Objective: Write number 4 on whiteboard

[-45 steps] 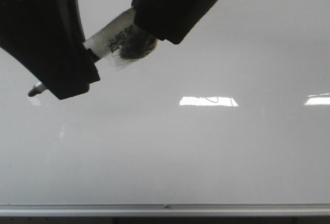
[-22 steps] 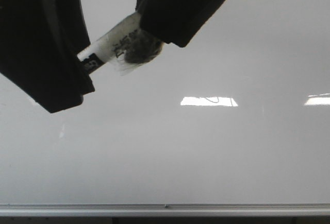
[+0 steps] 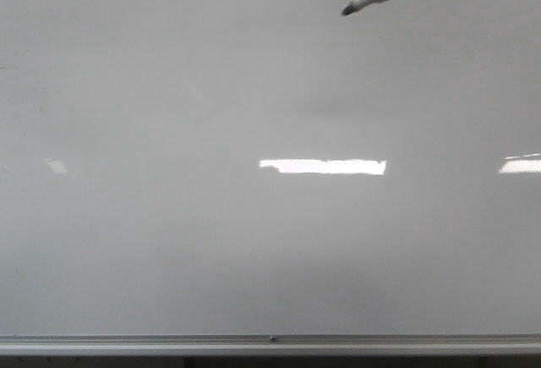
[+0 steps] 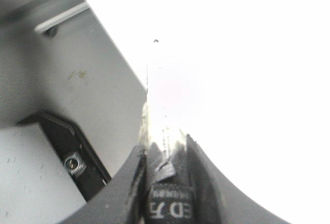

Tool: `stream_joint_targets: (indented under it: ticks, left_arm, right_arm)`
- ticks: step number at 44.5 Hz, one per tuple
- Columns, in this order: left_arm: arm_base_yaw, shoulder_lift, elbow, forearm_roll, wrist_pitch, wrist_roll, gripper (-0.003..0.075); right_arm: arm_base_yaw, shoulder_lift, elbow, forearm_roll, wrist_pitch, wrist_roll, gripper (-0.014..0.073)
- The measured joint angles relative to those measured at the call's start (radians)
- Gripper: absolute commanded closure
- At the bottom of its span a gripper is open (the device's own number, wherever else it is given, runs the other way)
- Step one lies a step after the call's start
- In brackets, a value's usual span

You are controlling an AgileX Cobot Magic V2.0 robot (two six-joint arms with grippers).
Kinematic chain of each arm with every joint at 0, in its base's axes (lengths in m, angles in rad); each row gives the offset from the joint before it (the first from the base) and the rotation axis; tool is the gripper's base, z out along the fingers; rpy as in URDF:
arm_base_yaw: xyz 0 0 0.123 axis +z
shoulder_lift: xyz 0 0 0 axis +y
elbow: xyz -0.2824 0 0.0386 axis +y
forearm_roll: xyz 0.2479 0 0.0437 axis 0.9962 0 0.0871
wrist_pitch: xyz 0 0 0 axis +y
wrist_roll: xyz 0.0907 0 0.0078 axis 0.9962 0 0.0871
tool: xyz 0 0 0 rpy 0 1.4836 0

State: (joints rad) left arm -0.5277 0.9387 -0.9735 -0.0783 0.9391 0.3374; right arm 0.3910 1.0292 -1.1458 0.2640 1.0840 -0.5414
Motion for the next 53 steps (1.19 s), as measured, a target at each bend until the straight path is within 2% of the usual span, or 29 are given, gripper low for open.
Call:
stream_joint_targets:
  ticks: [4, 10, 19, 26, 39, 53]
  left_arm:
    - [0.080, -0.052, 0.031, -0.001, -0.027, -0.023, 0.0208]
    - [0.142, -0.070, 0.041, -0.002, -0.038, -0.031, 0.0209]
    - [0.157, -0.070, 0.045, -0.005, -0.039, -0.035, 0.0209]
    - [0.157, -0.070, 0.045, -0.005, -0.039, -0.035, 0.0209]
    - [0.157, -0.070, 0.045, -0.007, -0.042, -0.037, 0.0209]
    - [0.157, -0.070, 0.045, -0.007, -0.043, -0.037, 0.0209]
  right_arm:
    - [-0.074, -0.094, 0.062, -0.002, -0.037, 0.064, 0.0653]
    - [-0.148, -0.215, 0.183, -0.002, -0.157, 0.137, 0.0653]
    - [-0.244, -0.281, 0.359, -0.002, -0.362, 0.194, 0.0653]
    - [-0.267, -0.279, 0.442, 0.000, -0.514, 0.196, 0.0653]
    - [-0.266, -0.198, 0.473, 0.012, -0.740, 0.196, 0.0653]
    - [-0.266, -0.034, 0.384, 0.014, -0.785, 0.197, 0.0653]
